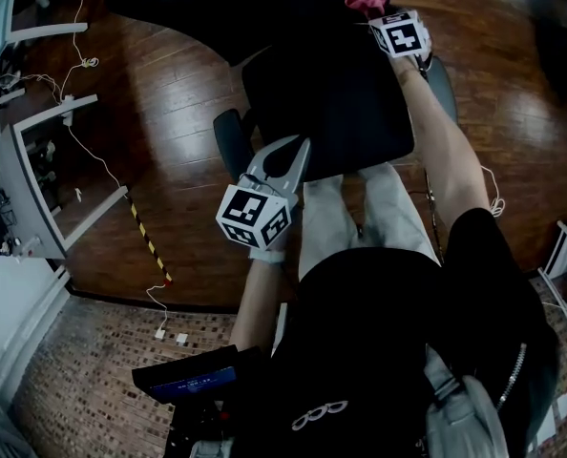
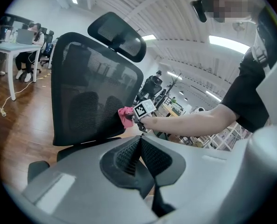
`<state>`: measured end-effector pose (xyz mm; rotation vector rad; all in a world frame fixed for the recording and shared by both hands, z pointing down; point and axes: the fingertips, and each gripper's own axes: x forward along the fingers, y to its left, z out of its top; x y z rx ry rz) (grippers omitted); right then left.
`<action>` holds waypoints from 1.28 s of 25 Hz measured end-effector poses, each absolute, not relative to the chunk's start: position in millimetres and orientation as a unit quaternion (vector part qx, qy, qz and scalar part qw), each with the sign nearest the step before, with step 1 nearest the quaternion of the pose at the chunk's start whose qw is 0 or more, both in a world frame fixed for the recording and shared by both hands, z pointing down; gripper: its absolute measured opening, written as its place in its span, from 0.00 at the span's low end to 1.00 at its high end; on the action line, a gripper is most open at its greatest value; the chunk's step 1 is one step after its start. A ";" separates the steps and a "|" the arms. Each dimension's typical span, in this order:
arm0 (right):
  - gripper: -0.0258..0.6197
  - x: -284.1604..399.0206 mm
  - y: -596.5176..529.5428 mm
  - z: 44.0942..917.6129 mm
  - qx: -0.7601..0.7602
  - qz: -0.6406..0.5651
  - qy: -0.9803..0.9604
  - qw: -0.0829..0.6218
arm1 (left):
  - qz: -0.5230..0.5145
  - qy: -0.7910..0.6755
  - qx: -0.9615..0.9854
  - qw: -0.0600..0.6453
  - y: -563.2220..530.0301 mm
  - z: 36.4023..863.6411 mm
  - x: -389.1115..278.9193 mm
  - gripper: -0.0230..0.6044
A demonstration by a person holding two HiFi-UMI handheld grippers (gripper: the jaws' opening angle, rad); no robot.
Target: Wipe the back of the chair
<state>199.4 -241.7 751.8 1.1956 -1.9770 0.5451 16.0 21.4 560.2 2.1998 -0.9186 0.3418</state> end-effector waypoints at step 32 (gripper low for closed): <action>0.10 -22.1 -238.7 675.8 0.407 0.151 -0.839 0.329 | 0.084 -0.419 0.833 0.351 44.4 545.3 -87.7 0.02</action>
